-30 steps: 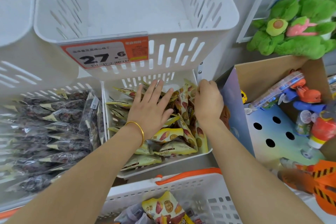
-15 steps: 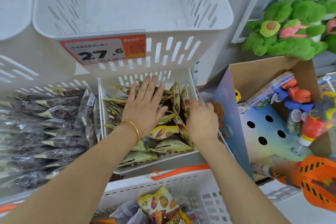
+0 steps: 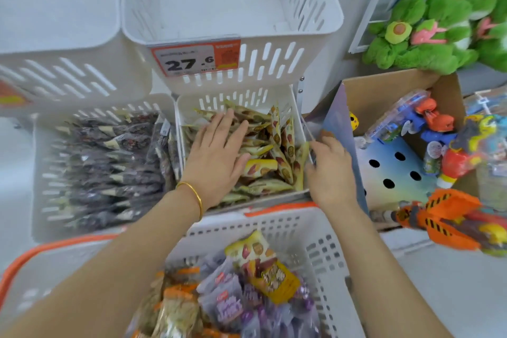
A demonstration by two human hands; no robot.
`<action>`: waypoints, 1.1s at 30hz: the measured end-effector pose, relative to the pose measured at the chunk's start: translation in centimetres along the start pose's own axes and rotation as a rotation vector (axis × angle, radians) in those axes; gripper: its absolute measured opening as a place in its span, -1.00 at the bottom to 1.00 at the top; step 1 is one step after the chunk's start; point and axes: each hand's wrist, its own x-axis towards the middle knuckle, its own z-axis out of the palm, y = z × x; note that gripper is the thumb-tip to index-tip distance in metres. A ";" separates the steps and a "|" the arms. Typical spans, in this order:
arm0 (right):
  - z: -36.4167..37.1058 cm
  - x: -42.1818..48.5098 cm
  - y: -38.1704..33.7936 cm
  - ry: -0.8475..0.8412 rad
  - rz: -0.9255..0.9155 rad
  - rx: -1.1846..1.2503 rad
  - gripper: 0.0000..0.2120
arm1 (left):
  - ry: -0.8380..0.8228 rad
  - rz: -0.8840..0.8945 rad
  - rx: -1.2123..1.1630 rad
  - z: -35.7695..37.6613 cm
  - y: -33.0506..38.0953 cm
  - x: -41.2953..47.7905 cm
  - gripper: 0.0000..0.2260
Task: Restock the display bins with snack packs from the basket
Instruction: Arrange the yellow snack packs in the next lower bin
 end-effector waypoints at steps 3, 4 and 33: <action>-2.7 -5.0 -0.8 -0.083 -0.024 0.126 -0.68 | 0.032 -0.016 -0.096 -2.4 0.7 -6.4 -0.48; -3.3 -6.8 -1.1 -0.163 -0.023 0.189 -0.69 | 0.034 -0.031 -0.110 -2.9 0.9 -8.6 -0.51; -0.5 -18.5 -2.0 -0.674 0.272 1.071 -0.86 | -0.683 -0.229 -0.192 1.3 1.7 -26.1 -0.60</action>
